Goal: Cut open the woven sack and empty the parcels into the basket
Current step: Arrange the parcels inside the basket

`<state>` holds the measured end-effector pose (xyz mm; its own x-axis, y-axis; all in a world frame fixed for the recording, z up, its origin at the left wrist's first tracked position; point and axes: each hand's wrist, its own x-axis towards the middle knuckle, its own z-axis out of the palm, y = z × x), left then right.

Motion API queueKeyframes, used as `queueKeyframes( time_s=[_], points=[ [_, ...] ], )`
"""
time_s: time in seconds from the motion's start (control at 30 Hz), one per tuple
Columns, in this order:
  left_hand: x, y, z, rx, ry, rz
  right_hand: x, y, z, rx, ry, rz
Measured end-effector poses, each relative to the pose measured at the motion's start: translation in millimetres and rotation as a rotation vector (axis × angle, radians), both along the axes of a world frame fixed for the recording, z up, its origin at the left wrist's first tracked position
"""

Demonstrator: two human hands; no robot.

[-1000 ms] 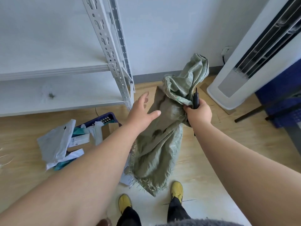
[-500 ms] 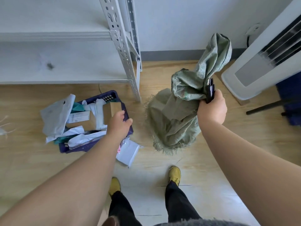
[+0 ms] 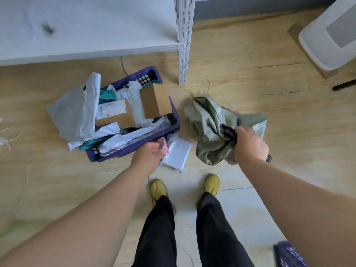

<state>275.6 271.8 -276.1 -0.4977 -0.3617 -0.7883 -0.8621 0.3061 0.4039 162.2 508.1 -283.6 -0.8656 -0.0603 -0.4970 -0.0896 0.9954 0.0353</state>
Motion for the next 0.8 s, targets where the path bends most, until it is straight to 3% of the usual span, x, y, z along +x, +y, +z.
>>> queueKeyframes(
  time_s=[0.17, 0.53, 0.67, 0.8],
  points=[
    [20.5, 21.1, -86.7, 0.055, -0.047, 0.05, 27.8, 7.5, -73.2, 0.195, -0.168, 0.263],
    [15.7, 90.0, -249.9, 0.181, 0.058, -0.083, 56.1, 3.0, -244.3, 0.327, -0.287, 0.34],
    [15.9, 106.3, -302.7, 0.185, 0.027, -0.183, 57.1, 10.4, -297.0, 0.426, -0.379, 0.263],
    [26.0, 113.6, -339.3, 0.235, -0.059, -0.313, 63.0, 10.5, -336.8, 0.433, -0.676, 0.102]
  ],
)
